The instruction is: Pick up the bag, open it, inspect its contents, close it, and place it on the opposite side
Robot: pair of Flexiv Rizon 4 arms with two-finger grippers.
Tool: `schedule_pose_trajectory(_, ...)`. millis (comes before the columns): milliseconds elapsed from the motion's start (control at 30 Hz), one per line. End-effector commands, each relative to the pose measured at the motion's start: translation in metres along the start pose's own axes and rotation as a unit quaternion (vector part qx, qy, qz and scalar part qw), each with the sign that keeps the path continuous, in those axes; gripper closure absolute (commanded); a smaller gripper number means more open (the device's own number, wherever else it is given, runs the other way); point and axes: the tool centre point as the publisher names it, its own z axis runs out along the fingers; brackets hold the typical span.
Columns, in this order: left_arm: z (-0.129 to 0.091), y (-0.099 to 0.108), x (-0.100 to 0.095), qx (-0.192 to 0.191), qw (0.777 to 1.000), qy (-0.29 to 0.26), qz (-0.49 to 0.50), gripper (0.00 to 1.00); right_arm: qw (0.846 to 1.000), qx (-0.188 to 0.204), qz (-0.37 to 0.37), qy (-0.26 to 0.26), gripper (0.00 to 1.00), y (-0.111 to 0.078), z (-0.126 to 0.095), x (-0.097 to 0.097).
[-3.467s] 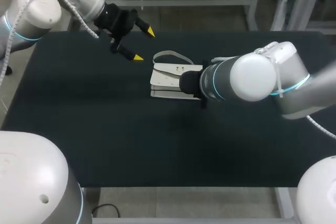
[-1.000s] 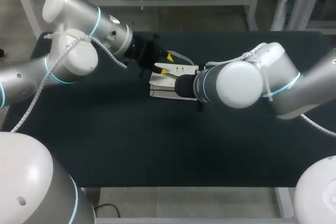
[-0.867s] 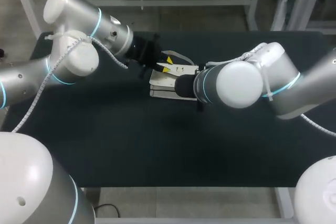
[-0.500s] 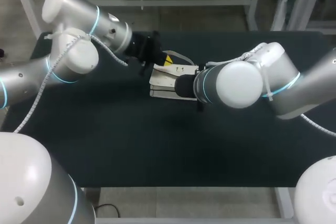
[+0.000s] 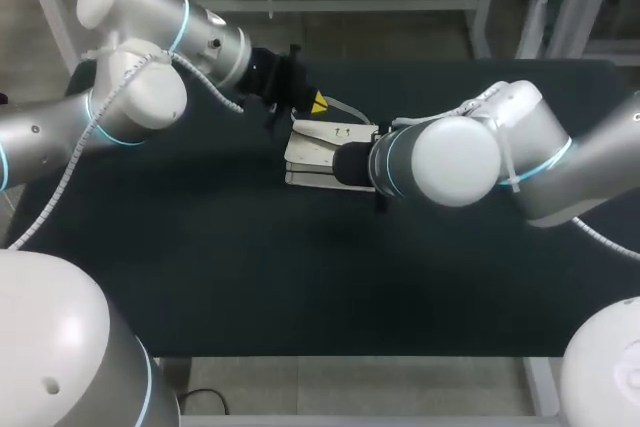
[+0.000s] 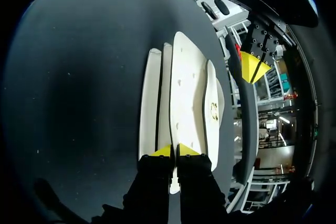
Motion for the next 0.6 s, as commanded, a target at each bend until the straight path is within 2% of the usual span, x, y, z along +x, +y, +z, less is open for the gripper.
schedule_pose_trajectory(33,-0.005,0.003,-0.004,-0.001,1.000,0.008,-0.011,1.00,0.998,-0.006,0.000,-0.061,1.00,-0.002,0.001,0.005)
schedule_pose_trajectory(300,-0.010,0.010,-0.013,0.029,0.998,0.042,-0.035,1.00,0.998,-0.006,0.000,-0.061,1.00,-0.002,0.001,0.005)
schedule_pose_trajectory(600,-0.020,0.008,-0.021,0.032,0.996,0.063,-0.048,1.00,0.998,-0.006,0.000,-0.061,1.00,-0.002,0.001,0.005)
